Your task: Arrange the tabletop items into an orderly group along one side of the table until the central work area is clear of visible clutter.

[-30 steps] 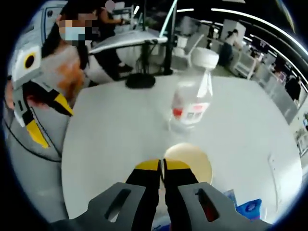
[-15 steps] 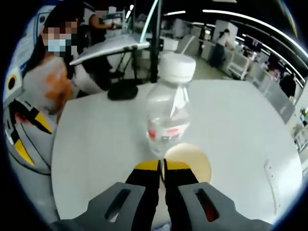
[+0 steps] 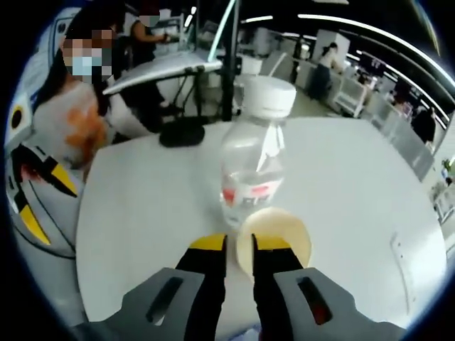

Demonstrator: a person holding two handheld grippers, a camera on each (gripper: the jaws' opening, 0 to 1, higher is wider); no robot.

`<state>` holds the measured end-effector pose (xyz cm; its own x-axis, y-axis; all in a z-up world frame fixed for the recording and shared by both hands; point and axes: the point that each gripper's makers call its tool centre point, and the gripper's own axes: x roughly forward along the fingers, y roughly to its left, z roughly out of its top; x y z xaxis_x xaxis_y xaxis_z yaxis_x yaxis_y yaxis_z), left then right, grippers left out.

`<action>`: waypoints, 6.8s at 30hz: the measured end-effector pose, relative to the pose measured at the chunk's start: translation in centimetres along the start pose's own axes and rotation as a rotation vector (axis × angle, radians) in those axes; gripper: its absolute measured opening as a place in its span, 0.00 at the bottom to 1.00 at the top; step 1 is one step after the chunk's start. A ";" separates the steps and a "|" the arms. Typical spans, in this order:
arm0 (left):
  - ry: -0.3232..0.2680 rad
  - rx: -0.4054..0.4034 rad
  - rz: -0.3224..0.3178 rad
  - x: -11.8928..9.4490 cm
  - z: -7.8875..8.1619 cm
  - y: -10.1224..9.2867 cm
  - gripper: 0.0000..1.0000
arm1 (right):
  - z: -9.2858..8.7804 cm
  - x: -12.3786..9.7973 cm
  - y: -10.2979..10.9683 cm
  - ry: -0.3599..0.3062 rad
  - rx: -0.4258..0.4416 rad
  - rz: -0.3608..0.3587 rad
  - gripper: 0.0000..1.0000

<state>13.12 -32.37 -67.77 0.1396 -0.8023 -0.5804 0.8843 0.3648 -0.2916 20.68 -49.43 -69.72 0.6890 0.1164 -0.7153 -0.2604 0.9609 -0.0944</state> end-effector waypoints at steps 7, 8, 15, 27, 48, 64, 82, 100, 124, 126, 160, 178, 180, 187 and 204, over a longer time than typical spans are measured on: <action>-0.003 0.001 0.001 -0.1 0.4 0.0 0.44 | 0.6 -3.3 -0.2 -0.066 0.032 -0.047 0.13; -0.004 0.000 0.000 -0.1 0.5 0.0 0.44 | 0.6 -3.7 -0.2 -0.072 0.039 -0.056 0.13; 0.005 0.019 -0.014 -0.1 0.8 -0.5 0.44 | -1.5 -7.4 0.7 -0.095 0.067 -0.104 0.15; 0.018 0.038 -0.039 -0.2 1.1 -1.7 0.44 | -6.6 -12.9 0.8 -0.110 0.189 -0.213 0.17; 0.030 0.057 -0.060 0.7 1.7 -3.5 0.44 | -17.5 -18.9 1.5 -0.068 0.412 -0.340 0.17; 0.036 0.069 -0.055 0.6 1.3 -4.1 0.44 | -20.8 -18.2 0.4 -0.086 0.619 -0.311 0.17; 0.037 0.074 -0.055 1.1 1.2 -4.7 0.44 | -21.6 -15.2 -1.5 -0.110 0.764 -0.363 0.19; 0.033 0.069 -0.046 1.1 1.4 -4.6 0.44 | -22.6 -13.8 -2.2 -0.077 0.817 -0.354 0.19; 0.024 0.060 -0.052 1.2 1.5 -5.1 0.43 | -21.5 -15.2 -3.0 -0.142 0.832 -0.400 0.04; 0.023 0.059 -0.052 1.2 1.5 -5.1 0.43 | -21.2 -15.3 -3.0 -0.143 0.819 -0.401 0.04; 0.023 0.077 -0.084 1.8 1.7 -6.0 0.43 | -18.4 -20.4 -1.6 -0.218 0.648 -0.407 0.01; 0.032 0.091 -0.100 2.1 1.9 -6.4 0.44 | -20.7 -25.3 -2.0 -0.257 0.693 -0.495 0.01; 0.030 0.090 -0.101 2.1 1.9 -6.5 0.44 | -21.1 -25.7 -2.0 -0.260 0.699 -0.502 0.00; 0.037 0.088 -0.103 2.1 1.5 -6.5 0.44 | -22.6 -26.1 -2.3 -0.242 0.730 -0.526 0.00; 0.035 0.077 -0.079 1.7 1.4 -5.6 0.44 | -27.4 -26.9 -4.2 -0.168 0.813 -0.594 0.00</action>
<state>9.00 -36.48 -66.03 0.0533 -0.8094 -0.5848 0.9238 0.2623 -0.2789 -15.31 -63.45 -69.10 0.6597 -0.4610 -0.5935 0.6491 0.7475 0.1409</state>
